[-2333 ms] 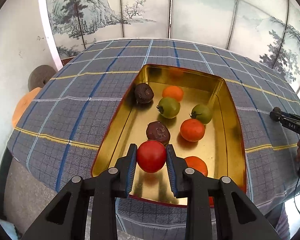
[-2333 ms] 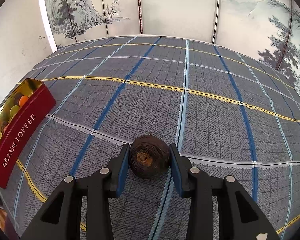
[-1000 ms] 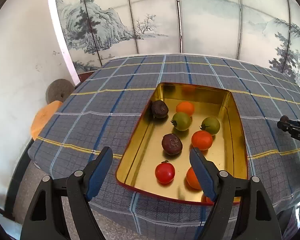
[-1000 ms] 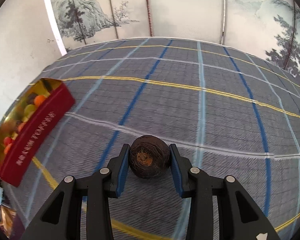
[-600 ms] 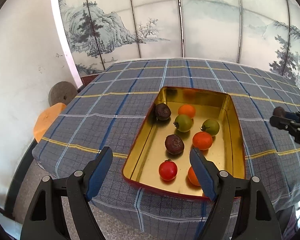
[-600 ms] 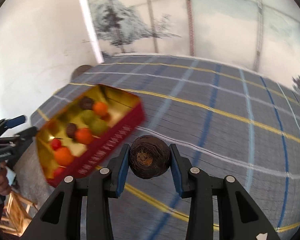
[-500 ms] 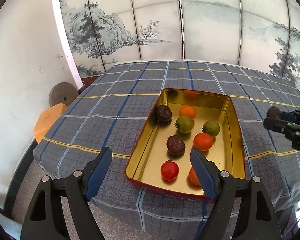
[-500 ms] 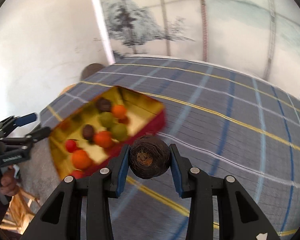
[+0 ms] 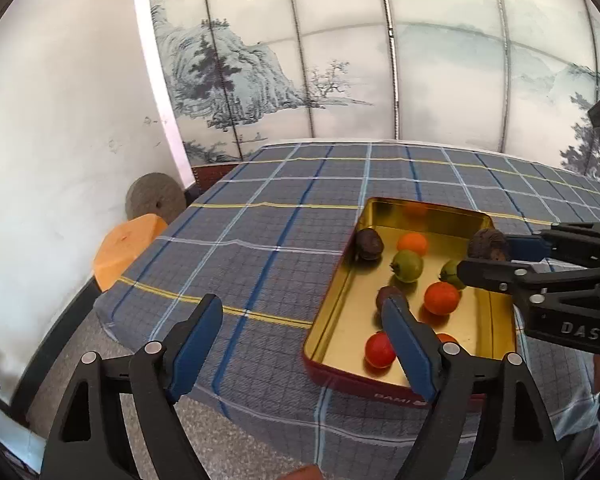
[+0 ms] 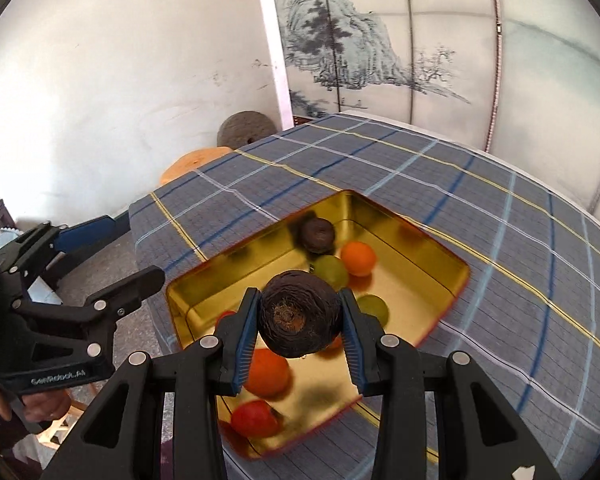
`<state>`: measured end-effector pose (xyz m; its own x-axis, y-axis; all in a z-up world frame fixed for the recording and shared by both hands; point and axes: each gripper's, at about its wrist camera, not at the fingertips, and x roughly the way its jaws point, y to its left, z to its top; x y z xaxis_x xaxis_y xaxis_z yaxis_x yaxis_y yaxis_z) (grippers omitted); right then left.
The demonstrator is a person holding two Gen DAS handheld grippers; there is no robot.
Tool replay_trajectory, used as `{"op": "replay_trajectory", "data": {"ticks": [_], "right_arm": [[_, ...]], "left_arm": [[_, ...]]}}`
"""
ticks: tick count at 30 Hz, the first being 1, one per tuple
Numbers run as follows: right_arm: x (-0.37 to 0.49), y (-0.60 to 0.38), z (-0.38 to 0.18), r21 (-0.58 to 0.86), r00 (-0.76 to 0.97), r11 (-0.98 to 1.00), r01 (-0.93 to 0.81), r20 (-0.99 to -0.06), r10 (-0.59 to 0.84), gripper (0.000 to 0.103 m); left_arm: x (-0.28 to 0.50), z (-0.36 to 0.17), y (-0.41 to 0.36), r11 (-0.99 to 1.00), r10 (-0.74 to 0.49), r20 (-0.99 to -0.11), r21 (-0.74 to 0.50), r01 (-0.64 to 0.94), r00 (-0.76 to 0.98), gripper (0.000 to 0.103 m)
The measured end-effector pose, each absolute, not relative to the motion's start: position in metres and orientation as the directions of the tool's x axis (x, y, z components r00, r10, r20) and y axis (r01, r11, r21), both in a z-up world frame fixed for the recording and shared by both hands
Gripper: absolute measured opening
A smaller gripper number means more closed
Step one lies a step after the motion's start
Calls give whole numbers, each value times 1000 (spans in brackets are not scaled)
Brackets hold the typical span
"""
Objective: Organize fruits
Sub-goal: 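Carry the brown fruit into the tin and open the right tool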
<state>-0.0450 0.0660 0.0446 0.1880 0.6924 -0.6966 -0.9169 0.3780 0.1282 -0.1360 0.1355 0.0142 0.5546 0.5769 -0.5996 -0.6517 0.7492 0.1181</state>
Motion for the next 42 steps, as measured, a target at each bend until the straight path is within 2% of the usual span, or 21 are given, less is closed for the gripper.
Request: {"op": "replay_trajectory", "data": {"ticks": [8,29,31,33,42], "right_arm": [[-39,86,31,173,147,374,-911,-712,686,36],[-27,131,12,143,159,388,-911,-745,647,37],[-24,132,14,155,160,390,-908,-732,663,39],[-23,130,19,168,163,388,-906,-708,687,51],[-30,102,45,174,197,382,-908,-626,754,59]], "left_arm": [[-145,19,140,758,560,-593,87,-646,578,87],[-149,22,141,767,554,-595,94,-635,582,92],[-149,22,142,768,552,-599,96,-633,580,92],[-148,21,141,767,553,-599,94,-634,580,92],[-147,19,141,769,555,-594,98,-631,583,92]]}}
